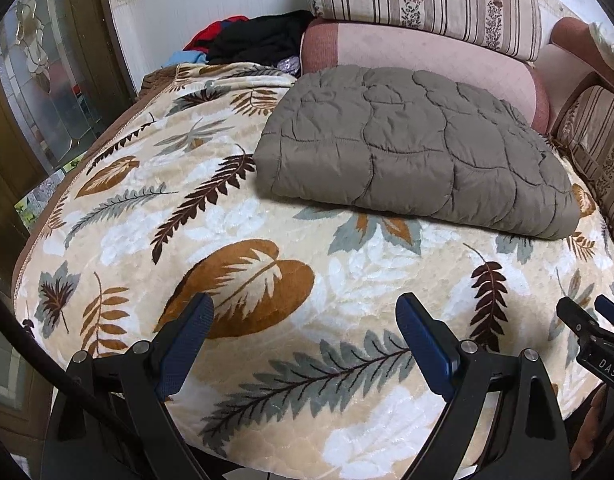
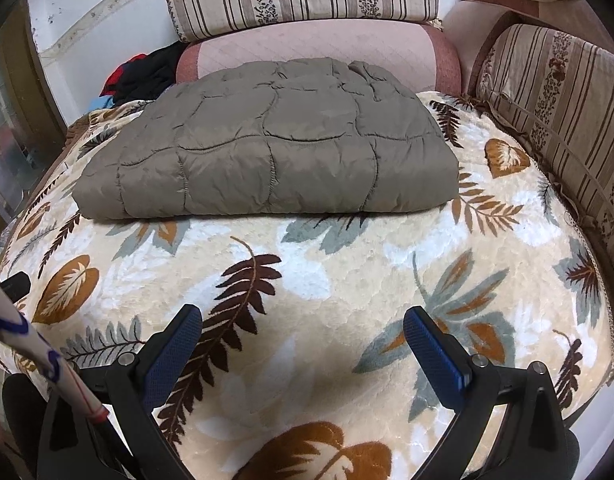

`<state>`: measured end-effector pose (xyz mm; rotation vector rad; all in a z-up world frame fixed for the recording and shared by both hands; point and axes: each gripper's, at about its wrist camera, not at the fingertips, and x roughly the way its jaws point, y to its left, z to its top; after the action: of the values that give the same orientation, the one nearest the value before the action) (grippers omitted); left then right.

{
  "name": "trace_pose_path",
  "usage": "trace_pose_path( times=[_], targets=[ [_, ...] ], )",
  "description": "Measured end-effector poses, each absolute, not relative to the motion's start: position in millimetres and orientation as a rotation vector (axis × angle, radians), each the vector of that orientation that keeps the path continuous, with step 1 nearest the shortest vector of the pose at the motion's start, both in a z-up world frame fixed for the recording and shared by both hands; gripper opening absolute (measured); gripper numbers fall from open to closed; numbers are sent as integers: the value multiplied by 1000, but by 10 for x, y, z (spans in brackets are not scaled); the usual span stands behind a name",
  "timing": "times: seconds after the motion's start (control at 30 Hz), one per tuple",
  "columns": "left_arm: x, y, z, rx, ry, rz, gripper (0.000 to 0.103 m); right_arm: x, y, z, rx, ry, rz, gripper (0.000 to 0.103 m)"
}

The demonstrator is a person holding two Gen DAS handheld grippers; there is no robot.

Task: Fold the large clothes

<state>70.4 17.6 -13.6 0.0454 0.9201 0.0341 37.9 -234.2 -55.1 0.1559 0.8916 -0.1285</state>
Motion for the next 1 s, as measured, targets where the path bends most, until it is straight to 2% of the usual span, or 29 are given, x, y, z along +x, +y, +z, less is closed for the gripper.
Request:
trace_pose_path(
  times=[0.5, 0.77, 1.0],
  targets=[
    [1154, 313, -313, -10, 990, -10, 92, 607, -2606, -534, 173, 869, -126, 102],
    [2246, 1131, -330, -319, 1002, -100, 92, 1283, -3631, -249, 278, 824, -202, 102],
    [3167, 1282, -799, -521, 1092, -410, 92, 2153, -4538, -786, 556, 979, -99, 103]
  ],
)
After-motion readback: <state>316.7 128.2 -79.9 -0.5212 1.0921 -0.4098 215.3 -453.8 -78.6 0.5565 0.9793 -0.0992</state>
